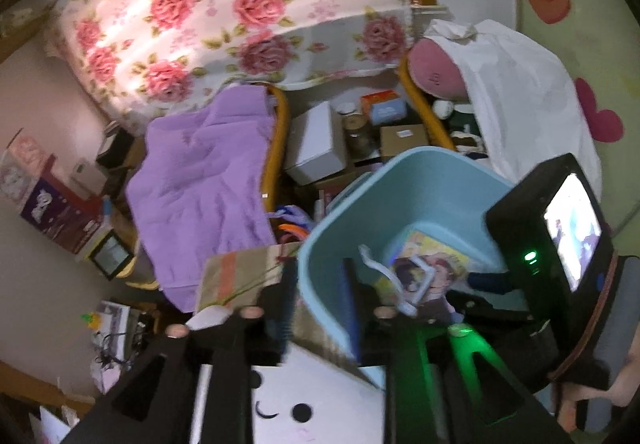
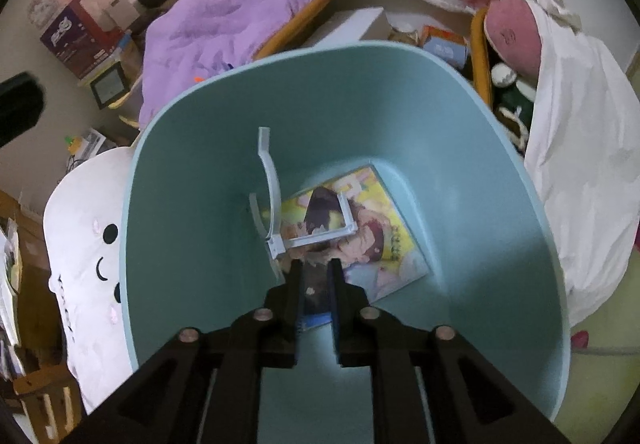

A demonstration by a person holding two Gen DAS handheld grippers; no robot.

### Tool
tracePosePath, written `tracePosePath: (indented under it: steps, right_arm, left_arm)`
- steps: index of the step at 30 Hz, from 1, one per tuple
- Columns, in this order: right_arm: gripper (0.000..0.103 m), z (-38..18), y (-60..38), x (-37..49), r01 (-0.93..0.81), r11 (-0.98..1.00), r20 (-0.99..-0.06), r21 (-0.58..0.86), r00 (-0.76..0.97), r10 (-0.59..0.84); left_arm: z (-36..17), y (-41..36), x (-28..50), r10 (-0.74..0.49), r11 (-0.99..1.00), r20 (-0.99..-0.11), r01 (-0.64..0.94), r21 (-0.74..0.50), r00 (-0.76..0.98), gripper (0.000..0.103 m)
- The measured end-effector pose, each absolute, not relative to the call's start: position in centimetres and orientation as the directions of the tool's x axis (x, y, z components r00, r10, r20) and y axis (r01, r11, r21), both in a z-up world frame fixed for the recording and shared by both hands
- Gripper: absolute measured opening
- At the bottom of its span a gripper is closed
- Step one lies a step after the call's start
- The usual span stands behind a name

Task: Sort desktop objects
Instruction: 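Withdraw both open tools from the basin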

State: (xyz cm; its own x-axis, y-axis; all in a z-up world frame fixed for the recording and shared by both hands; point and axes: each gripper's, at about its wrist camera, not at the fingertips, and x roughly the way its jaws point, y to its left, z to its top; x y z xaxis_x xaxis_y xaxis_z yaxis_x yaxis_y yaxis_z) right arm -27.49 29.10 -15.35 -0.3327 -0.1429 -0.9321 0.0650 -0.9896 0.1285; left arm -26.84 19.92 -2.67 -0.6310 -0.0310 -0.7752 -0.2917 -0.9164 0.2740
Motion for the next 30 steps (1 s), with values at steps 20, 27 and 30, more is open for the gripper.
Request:
tracePosePath:
  steps: [20,27,30]
  right_arm:
    - [0.068,-9.6,24.1,-24.1,-0.05,-0.989,-0.905,0.143,-0.41,-0.11]
    - [0.083,-6.5,23.3,-20.9,-0.15,-0.981,-0.877,0.127,-0.479,-0.04]
    - [0.084,-4.9,23.2,-19.1,-0.205,-0.974,-0.858,0.094,-0.513,0.025]
  left_arm:
    - [0.2,9.5,-22.6,-0.031,-0.954,-0.745,-0.202,0.221,-0.666,0.068]
    - [2.1,7.3,-20.2,0.063,-0.959,-0.738,-0.247,0.143,-0.672,0.08]
    - [2.9,7.2,-19.0,0.071,-0.95,-0.724,-0.267,0.16,-0.686,0.081]
